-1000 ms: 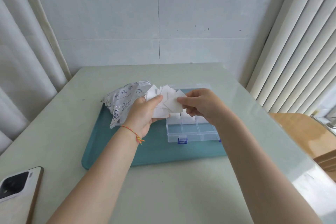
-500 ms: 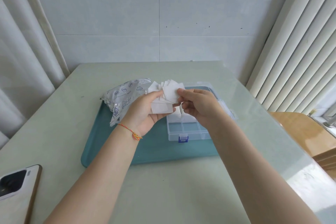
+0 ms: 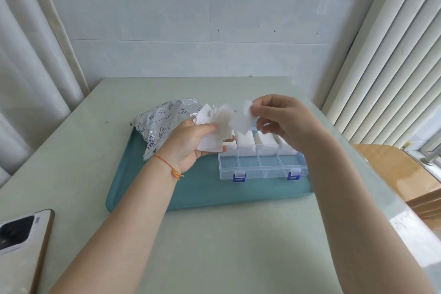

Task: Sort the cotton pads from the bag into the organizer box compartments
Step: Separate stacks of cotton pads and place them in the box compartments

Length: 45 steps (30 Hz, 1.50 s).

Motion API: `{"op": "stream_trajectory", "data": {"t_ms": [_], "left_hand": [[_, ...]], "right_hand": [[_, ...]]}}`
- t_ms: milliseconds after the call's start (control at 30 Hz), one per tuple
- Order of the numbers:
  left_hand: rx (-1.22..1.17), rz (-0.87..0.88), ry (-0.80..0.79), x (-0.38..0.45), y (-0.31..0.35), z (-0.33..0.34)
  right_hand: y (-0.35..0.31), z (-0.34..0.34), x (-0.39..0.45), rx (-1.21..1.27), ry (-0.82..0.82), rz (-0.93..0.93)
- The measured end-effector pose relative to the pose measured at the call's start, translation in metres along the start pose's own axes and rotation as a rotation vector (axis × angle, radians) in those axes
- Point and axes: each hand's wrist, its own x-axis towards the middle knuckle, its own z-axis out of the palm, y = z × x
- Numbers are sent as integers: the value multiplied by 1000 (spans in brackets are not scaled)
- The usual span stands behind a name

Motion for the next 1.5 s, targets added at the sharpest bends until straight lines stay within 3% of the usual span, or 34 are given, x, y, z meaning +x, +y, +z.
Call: {"op": "stream_trajectory", "data": {"t_ms": [200,633,867,1067,1233,1333,1500], "left_hand": [[-14,-69,-75,-2,2,5],[-36,-101,-15,-1,1,5],[-28,-113,-2,-3,1,8],[-68,-141,-16,-2,0,9],[-147,-151,16,1,1,4],[-174,-187,-8,0,1,6],[-160,-243,-67,3,-5,9]], "right_hand": [[10,23,6,-329,117,-23],[15,32,8,-482,136,-148],[13,34,5,-429,120,-131],[10,36,3,-544,84,-196],[-2,19,0,-217,138,-176],[-7,15,-5,-124,78,-180],[-6,35,-8,-369,-102,-206]]}}
